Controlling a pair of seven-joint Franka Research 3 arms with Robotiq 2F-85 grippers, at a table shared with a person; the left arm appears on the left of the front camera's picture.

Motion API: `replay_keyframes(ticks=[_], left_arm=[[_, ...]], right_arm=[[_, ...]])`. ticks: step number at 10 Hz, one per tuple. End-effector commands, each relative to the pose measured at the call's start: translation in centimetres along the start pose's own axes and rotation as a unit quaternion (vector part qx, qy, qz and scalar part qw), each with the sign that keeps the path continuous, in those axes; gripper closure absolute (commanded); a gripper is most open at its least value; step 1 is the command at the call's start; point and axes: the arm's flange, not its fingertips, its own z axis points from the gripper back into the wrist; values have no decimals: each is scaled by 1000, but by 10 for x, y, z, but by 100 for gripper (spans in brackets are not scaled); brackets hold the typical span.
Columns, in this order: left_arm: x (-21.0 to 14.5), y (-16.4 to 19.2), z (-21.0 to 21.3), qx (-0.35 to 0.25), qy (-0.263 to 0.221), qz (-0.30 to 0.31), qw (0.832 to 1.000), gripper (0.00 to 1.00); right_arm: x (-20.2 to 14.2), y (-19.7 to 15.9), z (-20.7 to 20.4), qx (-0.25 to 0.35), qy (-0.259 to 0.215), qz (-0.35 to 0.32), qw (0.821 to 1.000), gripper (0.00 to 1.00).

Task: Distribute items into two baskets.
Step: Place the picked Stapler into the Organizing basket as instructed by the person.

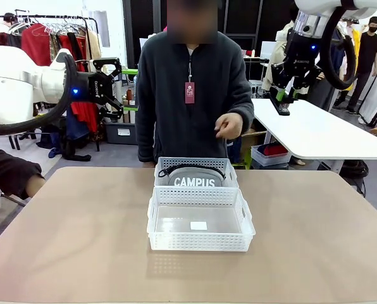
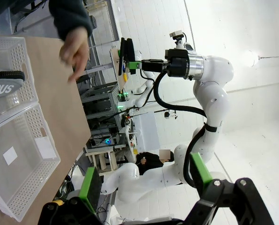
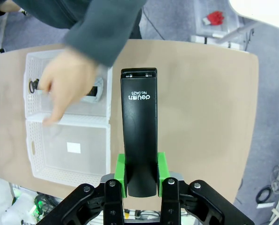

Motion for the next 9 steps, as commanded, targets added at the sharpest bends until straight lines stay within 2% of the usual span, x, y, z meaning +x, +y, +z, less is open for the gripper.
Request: replay_keyframes(ticks=[1,9], left_arm=[[-2,-2,0,-9,-4,1,1000,0],[-2,-2,0,-9,-4,1,1000,0]], right_arm=[[-1,0,2,0,-1,1,1000,100],[-1,0,2,0,-1,1,1000,100]])
